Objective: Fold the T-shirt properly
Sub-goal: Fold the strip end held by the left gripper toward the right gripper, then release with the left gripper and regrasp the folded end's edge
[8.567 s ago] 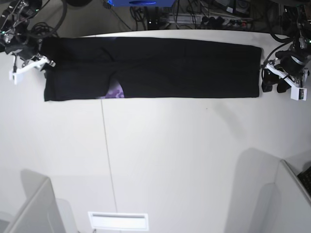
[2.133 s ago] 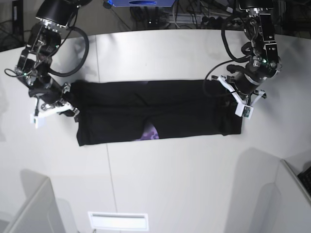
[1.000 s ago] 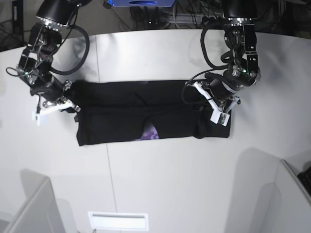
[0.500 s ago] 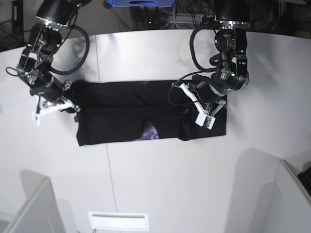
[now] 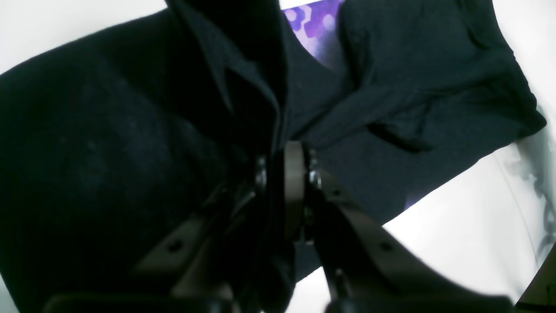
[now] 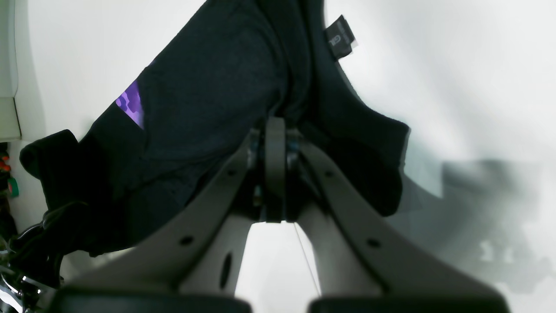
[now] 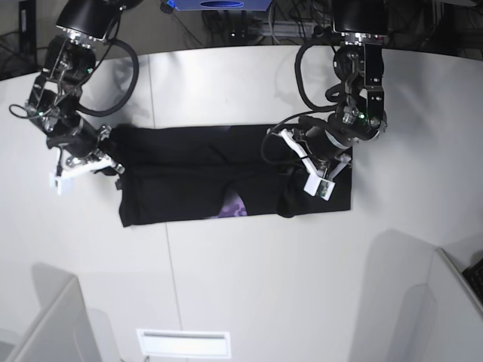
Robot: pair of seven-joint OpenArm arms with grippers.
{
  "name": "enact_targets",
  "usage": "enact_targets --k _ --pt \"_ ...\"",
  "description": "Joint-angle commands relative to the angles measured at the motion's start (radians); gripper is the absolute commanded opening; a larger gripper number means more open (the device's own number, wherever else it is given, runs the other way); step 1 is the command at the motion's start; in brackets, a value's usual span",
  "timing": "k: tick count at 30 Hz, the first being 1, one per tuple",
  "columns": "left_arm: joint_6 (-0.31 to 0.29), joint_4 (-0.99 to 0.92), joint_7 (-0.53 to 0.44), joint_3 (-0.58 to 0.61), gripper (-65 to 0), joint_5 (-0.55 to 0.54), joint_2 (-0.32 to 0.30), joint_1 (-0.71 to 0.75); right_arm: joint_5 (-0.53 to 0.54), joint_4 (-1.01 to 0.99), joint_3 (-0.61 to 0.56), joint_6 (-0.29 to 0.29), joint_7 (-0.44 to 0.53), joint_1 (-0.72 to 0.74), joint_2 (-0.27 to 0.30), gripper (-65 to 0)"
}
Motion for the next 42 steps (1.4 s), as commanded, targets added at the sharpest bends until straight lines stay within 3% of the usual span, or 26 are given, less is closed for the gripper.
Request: enact_targets --k 1,9,14,17,20,31,35,38,40,42 --pt "-0.003 0.017 -0.021 0.002 -65.0 -0.019 0.001 -0.012 0.013 0.017 0.001 0.005 0.016 0.015 0.011 -65.0" --pt "-0.003 0.017 -0.021 0.002 -63.4 -0.019 0.001 -0.012 0.013 0.017 0.001 0.005 0.016 0.014 0.011 -65.0" --pt "-0.003 0.017 -0.021 0.002 -43.4 -0.021 0.003 -0.012 0.013 0.017 0.001 0.005 0.016 0.010 0.011 -65.0" --pt "-0.003 0.017 -0.021 0.002 -36.5 -0.021 0.007 -0.012 0.013 0.017 0.001 0.005 0.016 0.009 0.011 -65.0" --pt "-0.003 0.017 -0.021 0.002 -33.6 -0.021 0.026 -0.012 0.014 0.017 0.001 0.005 0.016 0.009 0.011 -65.0" --pt "-0.003 -0.054 -0.021 0.179 -34.1 -0.022 0.055 -0.064 0.016 0.017 0.004 0.005 0.016 0.007 0.011 -65.0" --pt "-0.003 -0.020 -0.021 0.156 -34.6 -0.022 0.081 -0.061 0.016 0.017 0.004 0.005 0.016 0.007 0.011 -65.0" --pt "-0.003 0.074 -0.021 0.074 -35.4 -0.022 0.081 -0.032 0.019 0.025 0.004 0.005 0.016 0.007 0.011 -65.0" --pt "-0.003 0.152 -0.021 -0.012 -42.0 -0.021 0.072 0.005 0.020 0.025 0.004 0.005 0.014 0.014 0.011 -65.0" --pt "-0.003 0.206 -0.021 -0.101 -53.2 -0.021 0.044 0.028 0.022 0.023 0.004 0.007 0.012 0.026 0.011 -65.0"
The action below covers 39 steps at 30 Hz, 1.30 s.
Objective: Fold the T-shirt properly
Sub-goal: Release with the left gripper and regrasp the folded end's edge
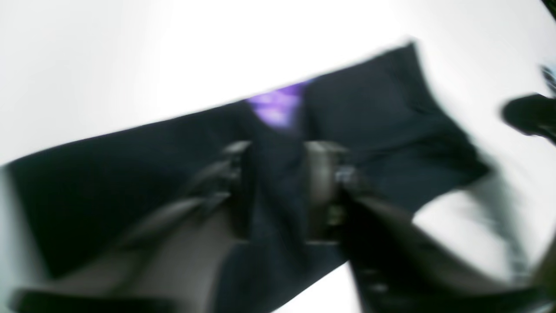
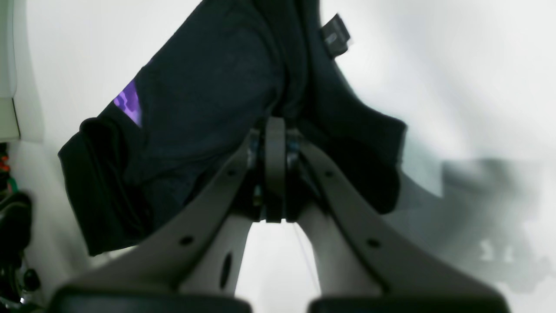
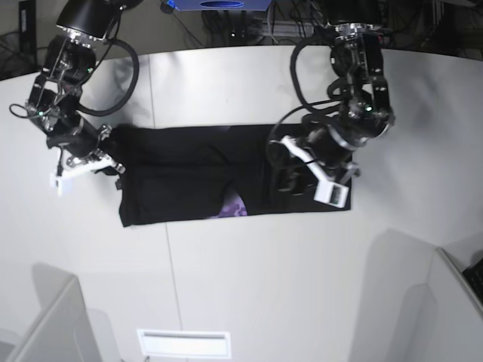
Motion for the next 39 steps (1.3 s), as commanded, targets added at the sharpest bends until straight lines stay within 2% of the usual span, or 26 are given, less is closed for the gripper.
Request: enact_targets --k 1,2,3,8,10,11,13,18,21,28,33,39 --pt "-0.002 0.035 -0.016 -0.049 -61.2 -0.009 -0.020 0.003 0.017 0.020 0.005 0.007 0.016 0.029 0.012 -65.0" --pt "-0.002 0.044 -0.016 -0.094 -65.0 -0.007 -0.039 0.018 0.020 0.015 0.005 0.019 0.013 0.033 0.012 -65.0" --pt "-0.002 0.047 -0.016 -0.143 -65.0 -0.007 -0.065 0.032 0.037 0.009 0.005 0.042 0.013 0.043 0.013 -65.0" --pt "-0.005 0.043 -0.016 -0.367 -65.0 -0.004 -0.151 0.103 0.135 -0.094 0.005 0.180 0.016 0.075 0.044 -17.7" --pt "-0.006 0.043 -0.016 -0.431 -65.0 -0.006 -0.169 0.126 0.163 -0.163 0.004 0.228 0.022 0.095 0.061 -7.2" --pt "-0.006 0.043 -0.018 -0.468 -65.0 -0.001 -0.178 0.138 0.174 -0.210 0.007 0.252 0.024 0.113 0.070 -4.5" --pt "-0.006 0.043 -0.019 -0.523 -65.0 -0.001 -0.186 0.153 0.172 -0.288 0.007 0.278 0.030 0.149 0.085 -5.1" --pt "-0.006 0.021 -0.019 -0.603 -65.0 0.001 -0.187 0.167 0.167 -0.405 -0.001 0.278 0.093 0.179 0.116 -11.3" --pt "-0.006 -0.019 -0.019 -0.601 -65.0 0.001 -0.207 0.167 0.163 -0.440 -0.002 0.278 0.108 0.179 0.121 -11.6" --pt "-0.006 -0.052 -0.021 -0.601 -65.0 0.001 -0.207 0.158 0.049 -0.465 -0.012 0.288 0.108 0.179 0.125 -11.4" --pt "-0.006 -0.057 -0.021 -0.566 -65.0 0.001 -0.207 0.158 0.048 -0.462 -0.108 0.288 0.108 0.175 0.128 -11.7" --pt "-0.006 -0.057 -0.021 -0.554 -65.0 0.001 -0.207 0.158 0.043 -0.465 -0.147 0.288 0.108 0.172 0.122 -12.0"
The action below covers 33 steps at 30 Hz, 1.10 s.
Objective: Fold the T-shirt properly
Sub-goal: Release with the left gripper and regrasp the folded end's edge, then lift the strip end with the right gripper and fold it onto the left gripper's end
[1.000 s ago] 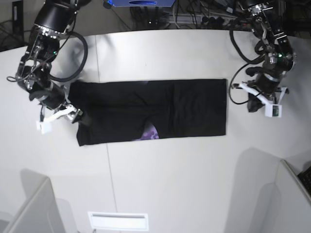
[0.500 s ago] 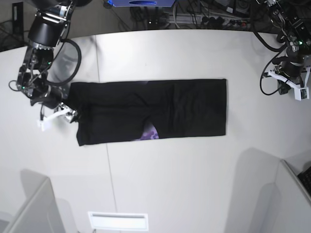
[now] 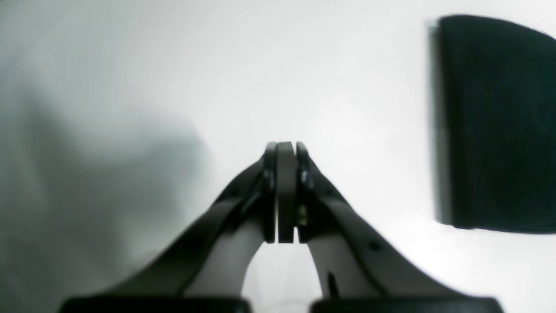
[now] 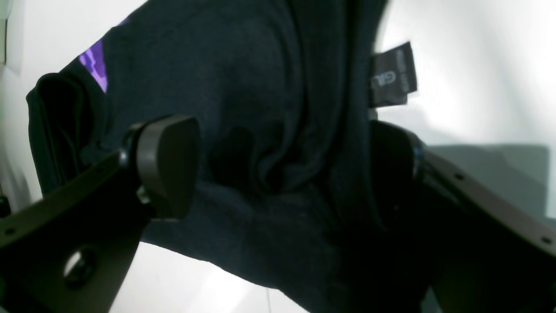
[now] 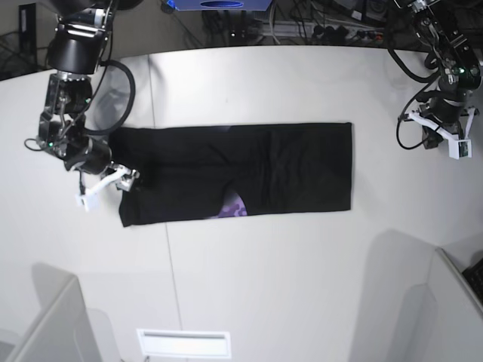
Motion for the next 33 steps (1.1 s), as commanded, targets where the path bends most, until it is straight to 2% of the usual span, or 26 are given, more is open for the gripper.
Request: enact_targets --k 1,6,9,10,16,22,29,33 --pt "-0.003 0.013 -0.019 -0.005 -65.0 -0.009 -0.013 -0.003 -0.013 0.005 -0.002 -0.003 -0.016 0.006 0.007 -12.0" --pt "-0.003 -0.056 -0.020 0.007 -65.0 -0.008 -0.013 -0.040 -0.015 0.005 -0.002 -0.003 -0.016 0.006 0.009 -12.2" --pt "-0.003 -0.146 -0.020 0.065 -65.0 -0.008 -0.041 -0.069 -0.016 0.005 -0.004 -0.003 -0.016 0.006 0.009 -12.5" --pt "-0.003 -0.174 -0.022 0.091 -65.0 -0.008 -0.047 -0.080 -0.016 0.005 -0.004 -0.003 -0.016 0.006 0.009 -14.4" --pt "-0.003 -0.263 -0.022 0.128 -65.0 -0.008 -0.050 -0.138 -0.016 0.005 0.001 -0.005 -0.016 0.011 0.010 -38.9" --pt "-0.003 -0.332 -0.022 0.252 -65.0 -0.008 -0.053 -0.200 -0.016 0.004 -0.001 -0.006 -0.016 0.014 0.012 -65.0" --pt "0.000 -0.381 -0.022 0.360 -65.0 -0.008 -0.050 -0.239 -0.016 0.019 -0.004 -0.013 -0.016 0.015 0.014 -65.0" --pt "0.000 -0.399 -0.022 0.433 -65.0 0.024 -0.048 -0.262 -0.051 0.125 -0.006 -0.014 -0.017 0.006 0.006 -65.0"
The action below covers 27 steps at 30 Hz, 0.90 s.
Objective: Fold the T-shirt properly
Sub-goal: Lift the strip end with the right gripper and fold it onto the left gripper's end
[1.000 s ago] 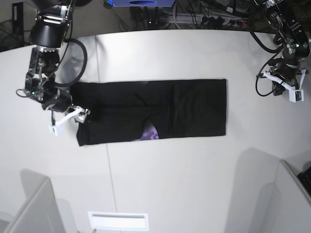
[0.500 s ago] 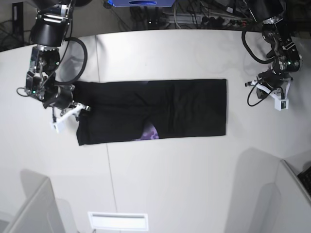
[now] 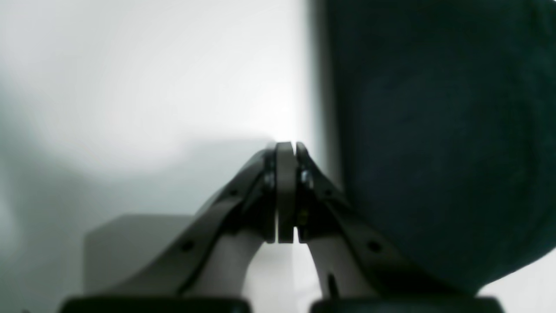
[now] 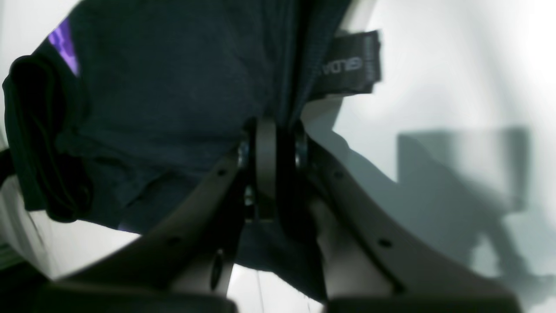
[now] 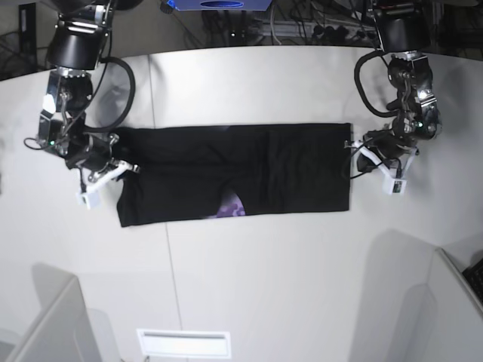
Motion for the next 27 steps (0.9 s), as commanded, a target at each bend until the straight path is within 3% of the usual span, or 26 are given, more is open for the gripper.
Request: enact_targets --k 1,7,14,20,27 --pt "-0.003 0.002 0.025 0.019 -65.0 0.050 -0.004 -0.016 -0.011 0.050 -0.008 0.005 0.019 0.023 -0.001 -65.0" --pt "-0.003 0.005 0.025 0.065 -65.0 0.182 0.037 -0.036 -0.168 0.236 -0.111 0.005 0.022 -0.017 -0.046 -65.0" --pt "-0.003 0.006 0.025 0.076 -65.0 0.182 0.057 -0.048 -0.276 0.398 -0.206 0.005 0.019 -0.040 -0.113 -65.0" --pt "-0.003 0.006 0.025 0.076 -65.0 0.184 0.059 -0.048 -0.306 0.474 -0.315 0.004 0.017 -0.040 -0.158 -65.0" --pt "-0.003 0.006 0.025 0.076 -65.0 0.185 0.056 -0.041 -0.306 0.489 -0.490 -0.119 0.025 -0.031 -0.182 -65.0"
